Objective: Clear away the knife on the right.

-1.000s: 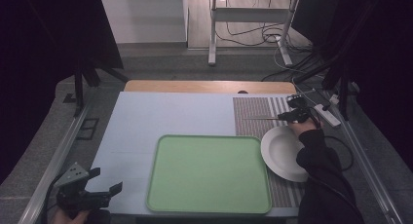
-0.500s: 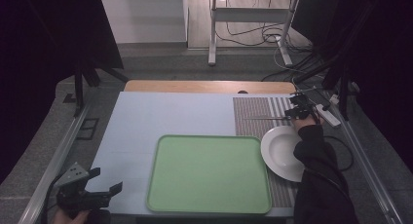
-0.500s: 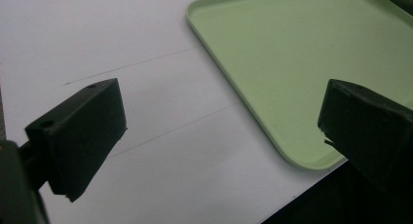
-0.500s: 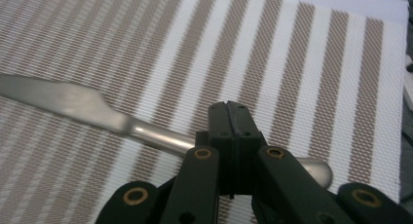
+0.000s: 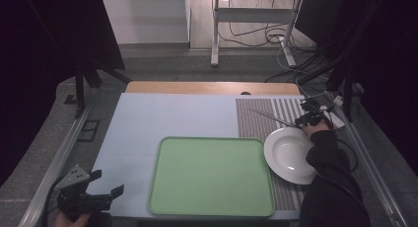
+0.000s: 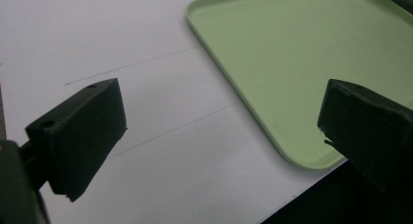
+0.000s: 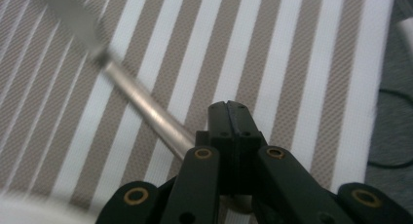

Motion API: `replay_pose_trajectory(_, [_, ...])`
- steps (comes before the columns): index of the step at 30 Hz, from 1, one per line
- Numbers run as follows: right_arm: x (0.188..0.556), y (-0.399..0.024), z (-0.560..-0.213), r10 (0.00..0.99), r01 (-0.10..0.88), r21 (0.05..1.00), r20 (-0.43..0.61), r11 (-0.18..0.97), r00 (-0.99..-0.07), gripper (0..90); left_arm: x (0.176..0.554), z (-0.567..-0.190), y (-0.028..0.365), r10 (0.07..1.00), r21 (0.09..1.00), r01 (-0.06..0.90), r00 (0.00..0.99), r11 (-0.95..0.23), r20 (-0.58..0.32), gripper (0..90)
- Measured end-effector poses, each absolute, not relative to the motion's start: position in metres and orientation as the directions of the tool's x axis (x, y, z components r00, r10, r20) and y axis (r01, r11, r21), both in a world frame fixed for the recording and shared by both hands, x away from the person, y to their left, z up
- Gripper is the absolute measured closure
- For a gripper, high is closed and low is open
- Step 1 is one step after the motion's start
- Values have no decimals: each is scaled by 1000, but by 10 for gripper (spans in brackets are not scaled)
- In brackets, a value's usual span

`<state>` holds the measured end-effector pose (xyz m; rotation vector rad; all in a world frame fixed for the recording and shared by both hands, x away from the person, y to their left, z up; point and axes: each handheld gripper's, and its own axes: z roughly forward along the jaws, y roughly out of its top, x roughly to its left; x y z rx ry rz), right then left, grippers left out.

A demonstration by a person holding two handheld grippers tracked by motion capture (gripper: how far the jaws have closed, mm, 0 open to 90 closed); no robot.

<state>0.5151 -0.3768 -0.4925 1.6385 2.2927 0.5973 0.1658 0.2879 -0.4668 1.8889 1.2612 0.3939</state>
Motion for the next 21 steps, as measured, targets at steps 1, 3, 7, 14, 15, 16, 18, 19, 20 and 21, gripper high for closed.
replay_pose_trajectory(1, [509,-378,-491,934,846,440,43,301,-354,900,166,-467,288,875,764,622,453,-173,-170,36])
replay_pose_trajectory(3, [506,-378,-490,924,846,422,51,325,-380,900,166,-467,288,875,763,622,453,-174,-170,36])
replay_pose_trajectory(7, [506,-377,-489,922,845,418,40,334,-384,900,167,-467,287,875,763,622,454,-176,-169,36])
replay_pose_trajectory(14, [510,-367,-478,920,806,504,55,310,-388,620,167,-467,288,874,764,620,455,-175,-169,36])
replay_pose_trajectory(15, [510,-365,-477,920,807,503,57,309,-388,553,166,-467,287,874,764,620,455,-176,-168,36])
replay_pose_trajectory(16, [511,-363,-477,918,803,508,57,313,-394,488,166,-467,287,874,764,621,456,-177,-168,36])
replay_pose_trajectory(18, [513,-358,-477,919,802,511,55,309,-389,340,166,-467,287,874,764,620,455,-176,-168,37])
replay_pose_trajectory(19, [514,-357,-477,920,805,508,60,306,-388,284,166,-467,287,874,764,621,455,-176,-169,36])
replay_pose_trajectory(20, [515,-355,-478,921,811,506,78,293,-382,221,167,-467,287,874,764,621,455,-176,-169,37])
replay_pose_trajectory(21, [517,-353,-479,921,821,497,102,281,-376,163,167,-467,287,874,764,621,455,-176,-169,37])
